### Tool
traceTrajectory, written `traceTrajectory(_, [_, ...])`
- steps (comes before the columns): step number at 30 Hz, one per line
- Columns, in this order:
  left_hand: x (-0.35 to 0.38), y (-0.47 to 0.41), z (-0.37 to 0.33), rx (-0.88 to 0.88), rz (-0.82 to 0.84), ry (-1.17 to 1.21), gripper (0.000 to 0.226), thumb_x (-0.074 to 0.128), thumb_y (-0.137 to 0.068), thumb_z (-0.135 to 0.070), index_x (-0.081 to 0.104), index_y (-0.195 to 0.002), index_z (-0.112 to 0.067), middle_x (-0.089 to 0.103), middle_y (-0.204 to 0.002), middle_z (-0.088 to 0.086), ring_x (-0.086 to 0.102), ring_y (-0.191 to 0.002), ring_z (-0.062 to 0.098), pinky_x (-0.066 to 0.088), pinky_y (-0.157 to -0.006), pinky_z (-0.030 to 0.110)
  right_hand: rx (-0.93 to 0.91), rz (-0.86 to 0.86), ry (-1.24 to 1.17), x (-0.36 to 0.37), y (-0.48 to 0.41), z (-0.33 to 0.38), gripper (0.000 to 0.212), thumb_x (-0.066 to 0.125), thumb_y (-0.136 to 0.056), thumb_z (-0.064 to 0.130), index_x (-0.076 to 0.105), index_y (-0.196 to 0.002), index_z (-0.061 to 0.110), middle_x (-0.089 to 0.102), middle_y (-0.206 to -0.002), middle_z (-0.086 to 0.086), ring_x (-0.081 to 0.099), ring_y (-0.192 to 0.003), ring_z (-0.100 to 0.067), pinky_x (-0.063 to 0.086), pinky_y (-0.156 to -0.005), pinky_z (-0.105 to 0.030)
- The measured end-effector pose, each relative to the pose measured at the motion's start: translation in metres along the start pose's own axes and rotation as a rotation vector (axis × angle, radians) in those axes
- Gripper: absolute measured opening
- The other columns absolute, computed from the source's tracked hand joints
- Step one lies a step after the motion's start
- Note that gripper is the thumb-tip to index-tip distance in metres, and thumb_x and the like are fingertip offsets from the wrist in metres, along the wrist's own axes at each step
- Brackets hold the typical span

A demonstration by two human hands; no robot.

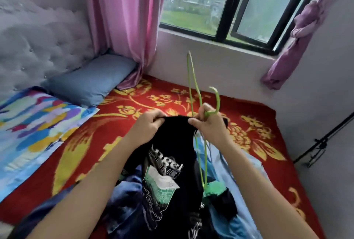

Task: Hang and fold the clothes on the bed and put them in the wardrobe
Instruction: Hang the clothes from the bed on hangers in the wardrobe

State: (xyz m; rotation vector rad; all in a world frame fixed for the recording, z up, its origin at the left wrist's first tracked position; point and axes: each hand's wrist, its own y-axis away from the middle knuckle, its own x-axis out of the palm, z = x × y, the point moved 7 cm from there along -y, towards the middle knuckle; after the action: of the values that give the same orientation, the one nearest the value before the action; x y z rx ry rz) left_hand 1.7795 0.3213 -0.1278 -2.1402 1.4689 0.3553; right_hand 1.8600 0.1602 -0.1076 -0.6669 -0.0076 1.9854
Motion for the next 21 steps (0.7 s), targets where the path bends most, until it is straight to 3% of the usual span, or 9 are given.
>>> traceTrajectory(3, [0.022,0.042,0.048,-0.162,0.134,0.127,0.02,0.057,-0.088,0.0,0.06,-0.083,-0.019,0.061,-0.078,-0.003,0.055,-0.07,0.0,0.043,-0.069,0.023,0.146,0.108,-0.004,0.037,0.024,-0.042,0.046,0.071,-0.077,-0.001,0.031,-0.065,0.019,0.047,-0.066,-0.006,0.042,-0.061,-0.015,0.036,-0.065,-0.031])
traceTrajectory(5, [0.038,0.064,0.067,-0.223,0.231,0.159,0.013,0.064,-0.087,-0.012,0.063,-0.098,-0.019,0.065,-0.092,-0.005,0.059,-0.085,0.002,0.045,-0.079,0.025,0.199,0.168,-0.019,0.059,0.038,-0.053,0.046,0.072,-0.077,0.0,0.032,-0.065,0.02,0.046,-0.066,-0.005,0.041,-0.062,-0.015,0.035,-0.066,-0.031])
traceTrajectory(7, [0.047,0.08,0.075,-0.237,0.294,0.081,0.016,0.068,-0.086,-0.024,0.067,-0.1,-0.018,0.068,-0.09,-0.005,0.062,-0.083,0.007,0.045,-0.075,0.025,0.21,0.237,-0.042,0.082,0.048,-0.053,0.046,0.071,-0.077,0.0,0.032,-0.065,0.02,0.041,-0.063,-0.003,0.037,-0.059,-0.015,0.033,-0.062,-0.03])
traceTrajectory(9, [0.045,0.088,0.078,-0.262,0.259,0.129,0.007,0.068,-0.086,-0.019,0.071,-0.079,-0.017,0.063,-0.067,-0.005,0.056,-0.061,0.009,0.038,-0.059,0.023,0.191,0.289,-0.017,0.098,0.054,-0.047,0.045,0.07,-0.079,0.001,0.031,-0.066,0.02,0.041,-0.064,-0.007,0.036,-0.058,-0.015,0.032,-0.06,-0.03])
traceTrajectory(12, [0.031,0.102,0.09,-0.363,0.118,0.29,0.015,0.068,-0.083,-0.008,0.07,-0.068,-0.01,0.059,-0.055,-0.009,0.054,-0.052,0.005,0.037,-0.052,0.016,0.193,0.289,-0.098,0.099,0.049,-0.04,0.036,0.057,-0.086,-0.005,0.034,-0.069,0.017,0.054,-0.071,-0.023,0.049,-0.062,-0.017,0.038,-0.061,-0.029])
traceTrajectory(15, [0.014,0.119,0.102,-0.431,0.019,0.337,0.019,0.07,-0.08,-0.001,0.069,-0.065,-0.012,0.062,-0.056,-0.007,0.058,-0.052,0.004,0.041,-0.051,0.015,0.31,0.277,-0.287,0.076,0.044,-0.048,0.033,0.035,-0.092,-0.011,0.046,-0.088,0.02,0.063,-0.075,-0.011,0.056,-0.049,-0.016,0.043,-0.047,-0.027])
traceTrajectory(18, [-0.002,0.132,0.107,-0.39,-0.033,0.282,0.005,0.068,-0.078,0.005,0.065,-0.075,0.007,0.057,-0.068,0.009,0.054,-0.063,0.011,0.04,-0.059,0.023,0.315,0.449,-0.001,0.051,0.051,-0.067,0.049,0.032,-0.096,-0.006,0.038,-0.127,0.032,0.066,-0.079,-0.004,0.053,-0.041,-0.008,0.037,-0.04,-0.023])
traceTrajectory(20, [-0.007,0.142,0.111,-0.389,-0.041,0.292,0.003,0.066,-0.078,0.008,0.068,-0.08,0.008,0.062,-0.072,0.01,0.059,-0.068,0.011,0.044,-0.061,0.021,0.309,0.594,0.307,0.038,0.06,-0.083,0.052,0.039,-0.098,0.005,0.028,-0.139,0.034,0.068,-0.085,0.0,0.063,-0.064,-0.019,0.044,-0.057,-0.033])
traceTrajectory(21, [-0.008,0.148,0.113,-0.412,-0.038,0.316,0.01,0.066,-0.078,0.009,0.071,-0.082,0.003,0.067,-0.073,0.006,0.063,-0.069,0.01,0.047,-0.061,0.018,0.284,0.607,0.442,0.031,0.063,-0.087,0.046,0.044,-0.098,0.016,0.032,-0.139,0.032,0.068,-0.082,0.005,0.064,-0.073,-0.019,0.047,-0.065,-0.036])
